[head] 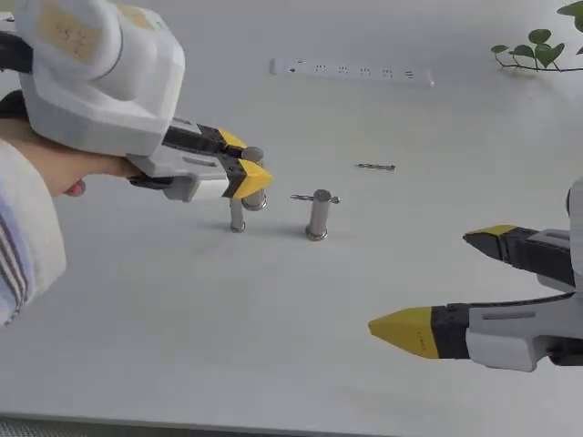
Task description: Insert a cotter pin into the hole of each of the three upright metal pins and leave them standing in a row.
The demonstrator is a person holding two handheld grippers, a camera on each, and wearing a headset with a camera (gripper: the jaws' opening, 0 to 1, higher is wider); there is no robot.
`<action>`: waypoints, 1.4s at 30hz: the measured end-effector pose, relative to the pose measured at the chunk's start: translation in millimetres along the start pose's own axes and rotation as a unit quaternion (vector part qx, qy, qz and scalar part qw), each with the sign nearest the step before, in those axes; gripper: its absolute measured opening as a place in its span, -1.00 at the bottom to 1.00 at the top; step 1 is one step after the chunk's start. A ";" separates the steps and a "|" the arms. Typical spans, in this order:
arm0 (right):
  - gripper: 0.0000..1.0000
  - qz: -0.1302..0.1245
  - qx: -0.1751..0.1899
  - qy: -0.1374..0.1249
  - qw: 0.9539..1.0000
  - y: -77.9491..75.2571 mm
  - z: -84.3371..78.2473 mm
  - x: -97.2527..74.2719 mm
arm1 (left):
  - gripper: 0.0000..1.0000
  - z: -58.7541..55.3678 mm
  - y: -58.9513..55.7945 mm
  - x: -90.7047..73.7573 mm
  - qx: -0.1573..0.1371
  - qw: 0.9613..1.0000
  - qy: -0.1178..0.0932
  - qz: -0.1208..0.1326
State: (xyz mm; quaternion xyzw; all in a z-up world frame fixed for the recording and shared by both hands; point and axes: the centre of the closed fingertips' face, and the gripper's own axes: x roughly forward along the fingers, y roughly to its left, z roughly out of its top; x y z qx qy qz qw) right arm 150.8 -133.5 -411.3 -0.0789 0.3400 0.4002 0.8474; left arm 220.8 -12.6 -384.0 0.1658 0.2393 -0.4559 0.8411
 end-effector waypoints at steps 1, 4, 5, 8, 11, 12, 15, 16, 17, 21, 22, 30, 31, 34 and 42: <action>0.87 0.000 0.001 0.001 1.000 0.5 -1.1 0.2 | -0.82 -3.3 -2.0 1.8 0.014 1.000 0.003 0.001; 0.86 0.002 0.003 0.005 1.000 2.4 -4.8 0.3 | -0.82 -11.4 -20.2 11.5 -0.003 1.000 0.013 -0.009; 0.87 0.002 0.003 0.006 1.000 2.8 -5.5 0.3 | -0.82 -15.1 -20.9 13.4 -0.005 1.000 0.015 -0.010; 0.87 0.004 0.001 0.009 1.000 4.2 -7.1 0.0 | -0.82 -24.7 -25.8 19.6 -0.012 1.000 0.022 -0.010; 0.86 0.005 0.002 0.009 1.000 4.6 -7.9 -0.1 | -0.82 -32.0 -29.8 24.7 -0.027 0.999 0.023 -0.014; 0.86 0.005 0.002 0.010 1.000 4.6 -8.2 -0.2 | -0.82 -33.5 -31.7 26.2 -0.029 0.999 0.024 -0.016; 0.86 0.006 0.001 0.013 1.000 4.5 -9.5 -0.4 | -0.82 -39.9 -37.2 32.4 -0.027 0.999 0.031 -0.021; 0.86 0.006 0.002 0.014 1.000 4.5 -9.9 -0.5 | -0.82 -41.5 -38.6 33.9 -0.026 0.999 0.033 -0.022; 0.86 0.006 0.002 0.015 1.000 4.2 -10.4 -0.4 | -0.82 -43.8 -39.9 36.0 -0.022 0.999 0.035 -0.022; 0.85 0.006 0.003 0.014 1.000 4.1 -10.4 -0.1 | -0.82 -49.7 -41.8 41.5 -0.021 0.999 0.033 -0.021; 0.85 0.007 0.003 0.014 1.000 4.3 -10.5 0.1 | -0.82 -50.4 -41.8 42.4 -0.025 0.999 0.032 -0.020; 0.83 0.016 0.004 0.020 1.000 8.5 -13.1 4.3 | -0.82 -52.1 -46.1 44.2 -0.029 0.999 0.027 -0.019; 0.83 0.017 0.004 0.020 1.000 8.7 -13.0 4.5 | -0.82 -52.1 -46.4 44.3 -0.029 0.999 0.027 -0.020; 0.82 0.020 0.003 0.018 1.000 10.5 -12.0 5.5 | -0.81 -52.5 -46.7 44.4 -0.034 0.999 0.024 -0.018; 0.82 0.014 0.005 0.020 1.000 8.6 -13.6 4.8 | -0.81 -52.8 -47.8 43.2 -0.044 0.999 0.006 -0.022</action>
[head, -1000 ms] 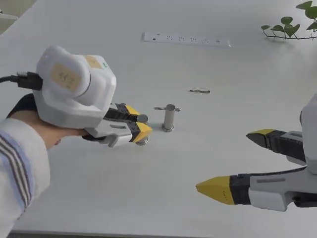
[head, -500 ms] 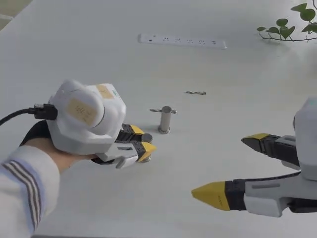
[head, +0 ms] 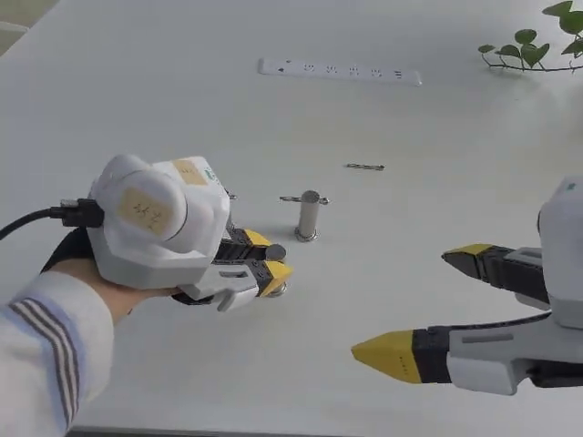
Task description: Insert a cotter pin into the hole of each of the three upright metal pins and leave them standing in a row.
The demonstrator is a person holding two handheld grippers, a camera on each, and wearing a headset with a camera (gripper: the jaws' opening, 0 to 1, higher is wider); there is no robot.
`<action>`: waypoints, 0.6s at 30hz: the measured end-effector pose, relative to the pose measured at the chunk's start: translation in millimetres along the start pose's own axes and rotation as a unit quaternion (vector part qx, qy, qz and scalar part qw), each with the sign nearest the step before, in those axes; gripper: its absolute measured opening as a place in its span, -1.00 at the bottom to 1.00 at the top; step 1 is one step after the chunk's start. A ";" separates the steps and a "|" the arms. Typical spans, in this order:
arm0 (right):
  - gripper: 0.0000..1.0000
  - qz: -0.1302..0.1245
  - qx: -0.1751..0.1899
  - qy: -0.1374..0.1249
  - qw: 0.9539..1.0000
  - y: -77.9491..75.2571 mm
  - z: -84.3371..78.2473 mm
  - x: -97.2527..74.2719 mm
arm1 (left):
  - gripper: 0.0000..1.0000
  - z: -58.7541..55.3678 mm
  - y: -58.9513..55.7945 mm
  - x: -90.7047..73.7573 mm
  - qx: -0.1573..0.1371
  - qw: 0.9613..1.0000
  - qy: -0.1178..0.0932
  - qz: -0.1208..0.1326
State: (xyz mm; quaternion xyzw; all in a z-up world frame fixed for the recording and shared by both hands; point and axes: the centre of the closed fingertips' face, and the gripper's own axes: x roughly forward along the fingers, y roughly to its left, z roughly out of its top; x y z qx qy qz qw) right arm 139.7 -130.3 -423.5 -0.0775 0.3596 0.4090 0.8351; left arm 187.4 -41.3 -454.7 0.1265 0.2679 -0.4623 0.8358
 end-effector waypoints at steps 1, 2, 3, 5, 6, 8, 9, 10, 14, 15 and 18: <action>0.82 -0.001 0.000 0.001 1.000 -0.4 -0.6 -0.2 | -0.81 0.2 -0.4 0.1 0.002 1.000 -0.002 -0.001; 0.82 -0.001 0.000 0.001 1.000 -0.6 -1.0 -0.4 | -0.80 0.2 -0.5 0.1 0.005 1.000 -0.005 -0.001; 0.82 -0.001 0.001 0.000 1.000 -0.7 -1.0 -0.4 | -0.80 0.1 -0.9 -0.1 0.009 1.000 -0.006 0.000; 0.82 -0.001 0.002 0.000 1.000 -0.3 -1.1 -0.5 | -0.80 0.8 -1.4 -0.7 0.026 1.000 -0.011 0.005; 0.82 -0.002 0.002 0.001 1.000 -0.6 -1.4 -0.5 | -0.80 0.3 -2.1 -1.1 0.027 1.000 -0.010 0.006; 0.81 -0.002 0.000 0.003 1.000 -0.6 -2.1 -0.3 | -0.76 0.8 -2.1 -2.3 0.021 1.000 -0.009 0.004; 0.81 -0.001 0.000 0.004 1.000 -0.2 -2.4 0.0 | -0.70 1.5 -2.5 -3.6 0.022 1.000 -0.010 0.002; 0.82 -0.001 -0.001 0.005 1.000 0.1 -2.5 0.2 | -0.58 3.0 -3.5 -5.8 0.024 1.000 -0.014 -0.001; 0.82 -0.002 0.000 0.002 1.000 -0.1 -0.8 0.2 | -0.24 8.8 -5.7 -15.5 0.016 0.999 -0.026 -0.015; 0.82 -0.002 0.001 0.002 1.000 -0.2 -0.6 0.3 | -0.20 9.4 -6.3 -18.2 0.017 0.999 -0.027 -0.019; 0.82 -0.001 0.001 0.003 1.000 0.0 -1.6 1.2 | 0.05 13.5 -5.1 -28.6 0.033 0.998 -0.039 -0.019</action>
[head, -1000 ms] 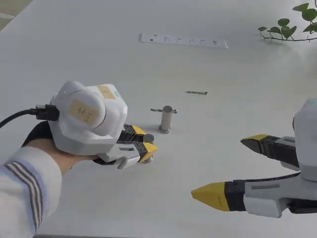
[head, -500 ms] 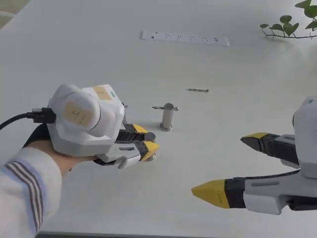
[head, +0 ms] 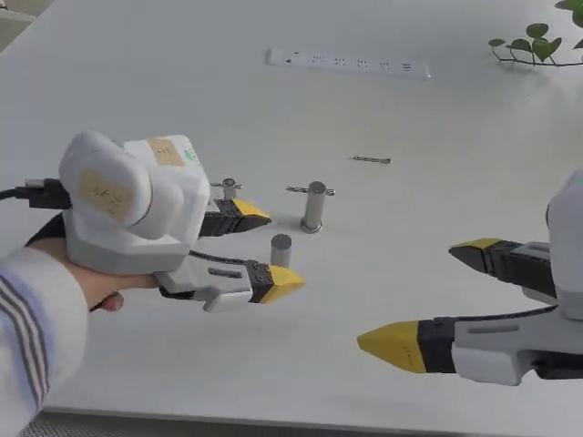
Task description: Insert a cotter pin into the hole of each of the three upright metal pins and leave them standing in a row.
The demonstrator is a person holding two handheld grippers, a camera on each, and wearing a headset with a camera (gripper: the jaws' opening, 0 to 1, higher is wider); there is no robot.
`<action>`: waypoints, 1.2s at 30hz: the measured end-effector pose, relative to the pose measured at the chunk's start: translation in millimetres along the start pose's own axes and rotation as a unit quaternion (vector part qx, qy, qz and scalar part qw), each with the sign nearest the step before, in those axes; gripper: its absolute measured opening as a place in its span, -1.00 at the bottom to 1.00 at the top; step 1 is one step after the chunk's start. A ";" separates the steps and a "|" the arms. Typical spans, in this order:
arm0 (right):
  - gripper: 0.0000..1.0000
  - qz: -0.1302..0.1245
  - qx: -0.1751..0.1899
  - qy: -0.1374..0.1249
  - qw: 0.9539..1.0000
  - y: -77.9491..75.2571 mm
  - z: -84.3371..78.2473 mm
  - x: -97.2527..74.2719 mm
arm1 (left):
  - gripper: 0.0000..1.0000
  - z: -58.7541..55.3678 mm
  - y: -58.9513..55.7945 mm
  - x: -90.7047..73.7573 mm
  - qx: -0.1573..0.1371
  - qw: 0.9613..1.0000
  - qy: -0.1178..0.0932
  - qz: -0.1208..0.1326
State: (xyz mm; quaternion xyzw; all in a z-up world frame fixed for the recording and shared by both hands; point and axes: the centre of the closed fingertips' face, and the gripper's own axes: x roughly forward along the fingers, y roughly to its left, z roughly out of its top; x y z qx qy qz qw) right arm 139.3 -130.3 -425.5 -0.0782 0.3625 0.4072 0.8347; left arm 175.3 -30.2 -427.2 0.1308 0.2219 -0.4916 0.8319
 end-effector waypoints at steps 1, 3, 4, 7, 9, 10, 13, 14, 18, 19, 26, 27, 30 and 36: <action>0.82 0.001 0.001 0.000 1.000 0.0 -0.6 0.3 | 0.17 1.5 0.0 -5.0 -0.004 1.000 -0.004 -0.003; 0.82 -0.001 0.006 -0.001 1.000 -1.5 -1.7 0.4 | 0.31 3.5 1.8 -13.4 -0.018 1.000 -0.015 0.000; 0.82 -0.001 0.007 -0.001 1.000 -2.0 -2.1 0.1 | 0.38 3.5 3.4 -16.9 -0.023 1.000 -0.018 0.004; 0.82 -0.003 0.011 -0.001 1.000 -4.0 -3.2 -1.4 | 0.41 0.1 7.8 -27.0 -0.040 0.999 -0.023 0.016; 0.82 -0.004 0.012 0.000 1.000 -5.5 -3.6 -2.1 | 0.45 -4.6 11.0 -33.8 -0.059 0.998 -0.022 0.028; 0.82 -0.006 0.012 0.001 1.000 -6.5 -3.9 -2.7 | 0.51 -8.9 11.5 -37.6 -0.071 0.997 -0.018 0.031; 0.82 -0.008 0.014 -0.001 1.000 -9.0 -3.3 -3.9 | 0.76 -16.0 10.7 -44.3 -0.080 0.996 -0.017 0.039; 0.82 -0.009 0.014 -0.001 1.000 -9.8 -3.1 -4.1 | 0.85 -18.5 9.2 -46.6 -0.085 0.995 -0.017 0.040; 0.82 -0.010 0.011 0.002 1.000 -11.4 -2.8 -4.3 | 0.98 -26.6 0.7 -52.3 -0.102 0.994 -0.001 0.029; 0.82 -0.010 0.011 0.002 1.000 -11.8 -2.3 -4.4 | 0.98 -29.5 -1.2 -53.3 -0.110 0.993 0.008 0.029; 0.77 -0.011 0.009 0.005 1.000 -19.8 -0.6 -4.7 | 0.98 -29.5 -10.0 -59.4 -0.093 0.995 0.016 0.038; 0.77 -0.014 0.007 0.008 1.000 -22.5 -0.7 -5.8 | 0.98 -30.6 -8.8 -60.3 -0.089 0.995 0.019 0.045; 0.76 -0.029 0.000 0.005 1.000 -31.9 3.2 -9.9 | 0.98 -34.5 1.5 -65.0 -0.064 0.994 0.031 0.081; 0.69 -0.040 -0.029 0.008 0.999 -50.3 16.9 -15.0 | 0.98 -30.1 5.6 -73.4 -0.096 0.991 0.009 0.095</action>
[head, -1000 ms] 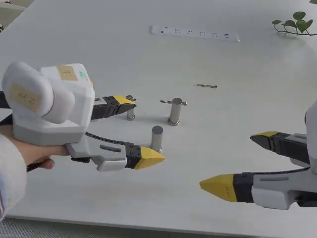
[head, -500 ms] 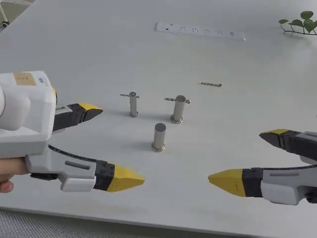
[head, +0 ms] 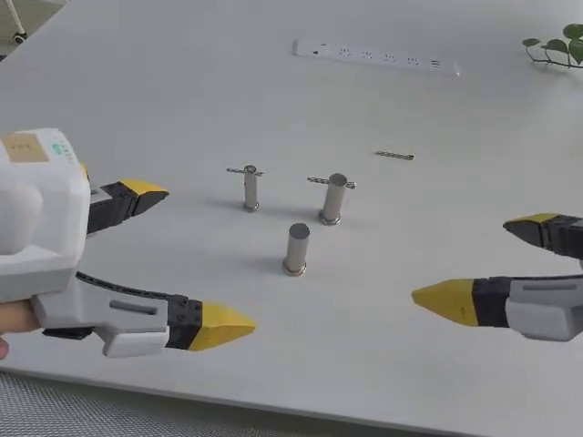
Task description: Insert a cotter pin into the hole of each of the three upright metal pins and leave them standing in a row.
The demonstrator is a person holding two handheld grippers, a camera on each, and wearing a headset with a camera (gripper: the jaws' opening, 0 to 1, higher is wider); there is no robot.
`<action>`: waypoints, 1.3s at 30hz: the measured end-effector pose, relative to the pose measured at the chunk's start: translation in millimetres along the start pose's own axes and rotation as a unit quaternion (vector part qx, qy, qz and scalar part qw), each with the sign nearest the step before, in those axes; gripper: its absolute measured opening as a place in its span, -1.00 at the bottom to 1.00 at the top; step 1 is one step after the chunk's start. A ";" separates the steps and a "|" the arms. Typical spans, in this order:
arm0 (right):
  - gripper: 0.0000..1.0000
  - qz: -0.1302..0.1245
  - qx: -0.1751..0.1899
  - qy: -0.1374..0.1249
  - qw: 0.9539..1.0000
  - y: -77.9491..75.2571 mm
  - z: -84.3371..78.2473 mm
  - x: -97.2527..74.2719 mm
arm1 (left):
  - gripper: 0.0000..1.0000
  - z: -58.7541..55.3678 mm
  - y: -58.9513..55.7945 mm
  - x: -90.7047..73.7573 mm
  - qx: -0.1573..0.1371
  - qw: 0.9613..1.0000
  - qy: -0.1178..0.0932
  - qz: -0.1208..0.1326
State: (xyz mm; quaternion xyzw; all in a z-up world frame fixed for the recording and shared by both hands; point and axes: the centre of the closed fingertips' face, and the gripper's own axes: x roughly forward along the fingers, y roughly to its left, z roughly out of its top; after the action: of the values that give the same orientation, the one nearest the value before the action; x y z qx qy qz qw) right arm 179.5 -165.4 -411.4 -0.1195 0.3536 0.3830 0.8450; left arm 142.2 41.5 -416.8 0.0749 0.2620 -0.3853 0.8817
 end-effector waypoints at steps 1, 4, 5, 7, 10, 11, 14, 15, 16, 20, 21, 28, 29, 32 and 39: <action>0.66 0.002 -0.011 0.001 1.000 -2.1 2.8 -0.4 | 0.98 0.6 1.4 -1.7 -0.004 1.000 -0.002 0.004; 0.60 0.002 -0.053 0.010 0.999 -14.4 14.2 -1.4 | 0.98 0.4 3.3 -5.5 -0.013 1.000 -0.006 0.010; 0.58 -0.002 -0.066 0.012 0.998 -18.7 17.3 -1.3 | 0.98 0.2 3.2 -6.5 -0.016 1.000 -0.006 0.010; 0.56 -0.008 -0.091 0.015 0.996 -29.2 25.2 -0.4 | 0.98 -1.2 3.3 -8.5 -0.021 1.000 -0.006 0.011; 0.51 -0.013 -0.119 0.019 0.993 -42.2 37.3 0.0 | 0.98 -3.7 3.2 -11.1 -0.025 1.000 -0.005 0.013; 0.47 -0.012 -0.129 0.021 0.991 -45.5 40.4 0.7 | 0.98 -4.4 3.1 -12.3 -0.027 1.000 -0.005 0.015; 0.31 -0.006 -0.156 0.040 0.987 -58.0 47.7 6.1 | 0.98 -5.8 2.2 -14.1 -0.033 0.999 -0.004 0.014; 0.27 -0.004 -0.166 0.046 0.985 -62.8 50.1 8.9 | 0.98 -6.6 1.7 -14.6 -0.035 0.999 -0.002 0.013; 0.24 -0.002 -0.172 0.044 0.984 -65.3 52.9 11.5 | 0.98 -7.0 1.5 -14.8 -0.034 0.999 -0.002 0.013; 0.20 0.003 -0.203 0.059 0.977 -73.2 60.8 18.0 | 0.98 -8.3 0.8 -14.2 -0.035 0.999 0.005 0.009; 0.20 0.009 -0.208 0.064 0.976 -73.9 62.2 20.4 | 0.98 -8.0 0.9 -13.9 -0.033 0.999 0.005 0.010; 0.03 0.023 -0.246 0.094 0.964 -90.6 70.7 38.0 | 0.98 -6.0 -1.0 -12.1 -0.040 0.999 0.004 0.004; -0.02 0.023 -0.246 0.094 0.964 -94.5 72.9 41.1 | 0.98 -5.2 -0.8 -11.8 -0.042 0.999 0.002 0.004; -0.15 0.030 -0.243 0.091 0.965 -105.2 78.9 52.7 | 0.97 -3.1 -0.1 -10.6 -0.049 0.999 -0.002 0.003; -0.39 0.039 -0.260 0.118 0.958 -120.5 73.6 81.5 | 0.94 -0.4 3.2 -8.3 -0.059 0.998 -0.009 0.005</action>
State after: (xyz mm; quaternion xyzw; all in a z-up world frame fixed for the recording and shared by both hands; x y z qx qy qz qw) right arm 342.1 -166.4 -422.8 -0.3653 0.3434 0.4771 0.7218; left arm 139.7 49.1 -413.0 0.0208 0.2764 -0.3656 0.8885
